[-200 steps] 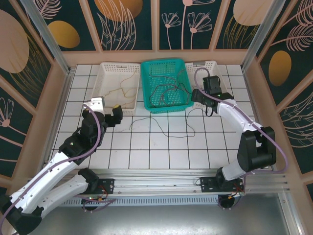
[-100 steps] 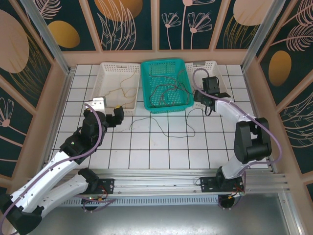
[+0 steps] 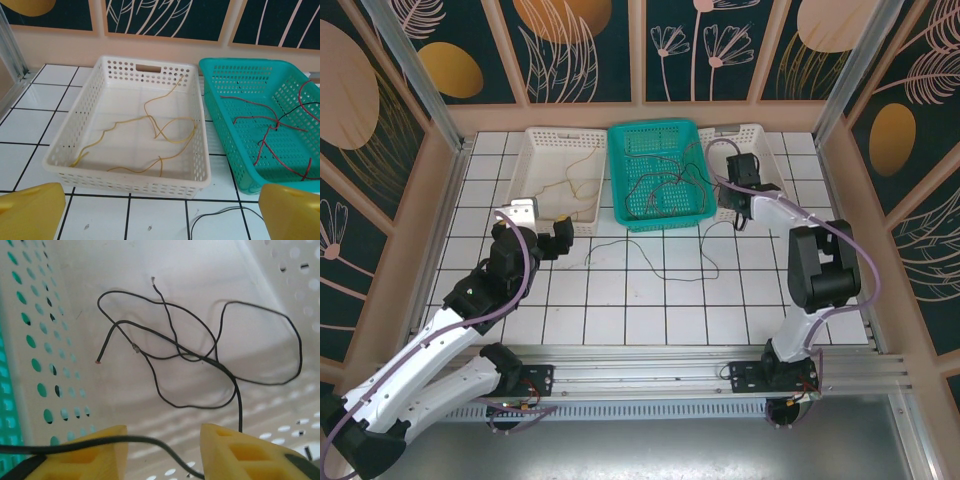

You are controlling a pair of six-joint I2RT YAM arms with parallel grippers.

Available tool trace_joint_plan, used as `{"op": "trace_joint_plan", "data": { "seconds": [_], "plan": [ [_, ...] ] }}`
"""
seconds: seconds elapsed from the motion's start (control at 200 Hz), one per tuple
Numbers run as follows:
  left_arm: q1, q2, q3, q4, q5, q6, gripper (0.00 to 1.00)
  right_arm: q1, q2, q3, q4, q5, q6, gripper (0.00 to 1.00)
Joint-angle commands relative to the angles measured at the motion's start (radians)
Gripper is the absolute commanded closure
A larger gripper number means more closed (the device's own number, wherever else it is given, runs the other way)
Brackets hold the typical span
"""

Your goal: Untangle the cables

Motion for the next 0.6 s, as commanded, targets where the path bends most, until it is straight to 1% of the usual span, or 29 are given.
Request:
{"op": "trace_joint_plan", "data": {
  "seconds": [0.0,0.12,0.245,0.29,0.48,0.596],
  "plan": [
    [0.005,0.001,0.024,-0.004,-0.003,0.020,0.02,0.003,0.003,0.040,0.031,0.043,-0.009,0.70],
    [0.004,-0.001,0.024,-0.004,-0.005,0.022,0.02,0.002,-0.032,0.025,0.056,0.052,-0.002,0.83],
    [0.005,0.002,0.025,-0.003,-0.005,0.023,0.01,0.001,-0.087,-0.003,0.088,0.064,0.007,0.94],
    [0.004,0.004,0.024,-0.003,-0.003,0.022,0.01,0.002,-0.110,-0.012,0.101,0.061,0.011,1.00],
    [0.004,0.007,0.025,-0.003,-0.003,0.024,0.02,0.001,-0.246,-0.059,0.153,0.064,0.039,1.00],
    [0.004,0.007,0.025,-0.003,-0.005,0.023,0.01,0.002,-0.325,-0.061,0.151,0.101,0.056,1.00]
  ]
}}
